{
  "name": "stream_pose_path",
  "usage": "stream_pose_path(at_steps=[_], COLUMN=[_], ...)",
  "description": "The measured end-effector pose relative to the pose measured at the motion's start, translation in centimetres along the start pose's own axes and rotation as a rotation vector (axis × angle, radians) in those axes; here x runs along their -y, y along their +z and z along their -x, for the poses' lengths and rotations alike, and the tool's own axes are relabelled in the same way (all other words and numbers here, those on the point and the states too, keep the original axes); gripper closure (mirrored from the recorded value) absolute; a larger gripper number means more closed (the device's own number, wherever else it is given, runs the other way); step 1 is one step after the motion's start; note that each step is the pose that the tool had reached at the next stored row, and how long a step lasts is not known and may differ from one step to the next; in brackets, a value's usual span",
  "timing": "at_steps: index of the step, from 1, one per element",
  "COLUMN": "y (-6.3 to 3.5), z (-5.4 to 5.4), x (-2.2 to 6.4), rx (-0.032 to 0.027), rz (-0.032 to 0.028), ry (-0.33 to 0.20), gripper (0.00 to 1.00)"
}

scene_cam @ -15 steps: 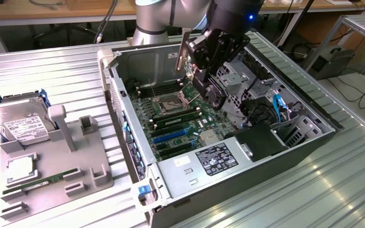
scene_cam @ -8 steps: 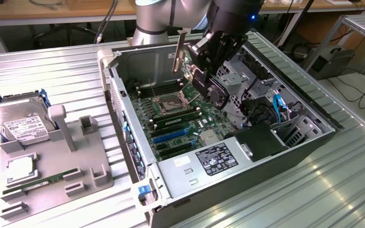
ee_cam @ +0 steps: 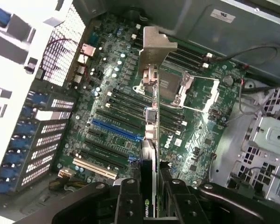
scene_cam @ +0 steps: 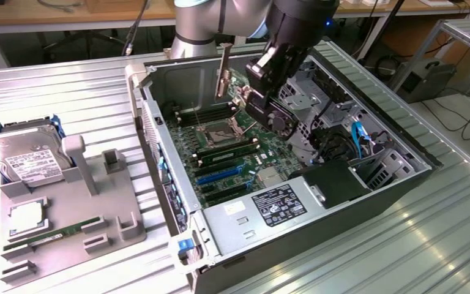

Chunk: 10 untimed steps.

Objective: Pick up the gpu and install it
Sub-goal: 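Insert the gpu into the slot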

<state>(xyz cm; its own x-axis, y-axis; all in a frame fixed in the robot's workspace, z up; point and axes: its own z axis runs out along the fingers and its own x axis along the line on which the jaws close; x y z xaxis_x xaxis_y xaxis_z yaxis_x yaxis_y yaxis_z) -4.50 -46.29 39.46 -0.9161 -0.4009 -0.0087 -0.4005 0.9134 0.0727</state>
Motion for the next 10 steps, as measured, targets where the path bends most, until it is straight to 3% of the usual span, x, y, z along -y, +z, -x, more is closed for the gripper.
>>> stream_pose_path(at_steps=[2, 10], y=[0.15, 0.45], z=[0.0, 0.0], x=[0.01, 0.03], rx=[-0.0028, -0.0086], rz=[0.0056, 0.0203], ry=[-0.068, -0.228], gripper=[0.74, 0.74])
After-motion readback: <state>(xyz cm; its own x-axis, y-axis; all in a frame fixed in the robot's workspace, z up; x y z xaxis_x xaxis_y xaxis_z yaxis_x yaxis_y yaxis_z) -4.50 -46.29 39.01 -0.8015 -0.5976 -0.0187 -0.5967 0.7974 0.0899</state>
